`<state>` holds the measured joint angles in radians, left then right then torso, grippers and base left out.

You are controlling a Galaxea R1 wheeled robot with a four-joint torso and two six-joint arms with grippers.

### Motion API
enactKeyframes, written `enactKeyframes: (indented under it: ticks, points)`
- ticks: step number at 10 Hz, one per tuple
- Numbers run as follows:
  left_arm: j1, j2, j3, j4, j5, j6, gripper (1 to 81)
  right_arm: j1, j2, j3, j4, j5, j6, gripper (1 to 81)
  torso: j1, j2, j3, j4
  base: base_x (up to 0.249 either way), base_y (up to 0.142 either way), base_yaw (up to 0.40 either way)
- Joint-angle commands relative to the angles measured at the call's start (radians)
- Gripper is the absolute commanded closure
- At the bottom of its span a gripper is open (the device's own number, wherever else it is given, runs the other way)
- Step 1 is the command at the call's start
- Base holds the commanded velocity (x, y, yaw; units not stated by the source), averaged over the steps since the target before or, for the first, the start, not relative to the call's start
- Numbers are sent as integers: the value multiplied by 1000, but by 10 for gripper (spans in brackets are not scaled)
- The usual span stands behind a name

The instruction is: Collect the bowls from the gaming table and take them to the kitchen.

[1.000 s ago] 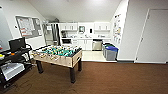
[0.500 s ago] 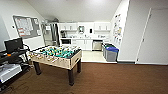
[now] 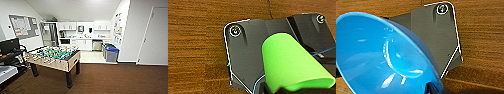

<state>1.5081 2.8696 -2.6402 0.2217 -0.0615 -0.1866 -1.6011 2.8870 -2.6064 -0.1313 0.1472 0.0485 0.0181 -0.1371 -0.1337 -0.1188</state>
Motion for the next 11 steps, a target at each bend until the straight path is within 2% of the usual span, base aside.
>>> enactKeyframes:
  ticks: [1, 4, 11]
  points:
    - [-48, -18, -4, 11, 46, 3, 811, 40, -12, 2, -7, -46, -4, 811, 0, 0, 0, 0, 154, -80, 0]
    - [-47, -19, -4, 10, 46, 3, 811, 42, -12, -1, -7, -46, -4, 811, 0, 0, 0, 0, 142, -70, 0]
    - [-47, -19, -4, 10, 46, 4, 811, 45, -10, -1, -7, -52, -4, 811, 0, 0, 0, 0, 137, 0, 0]
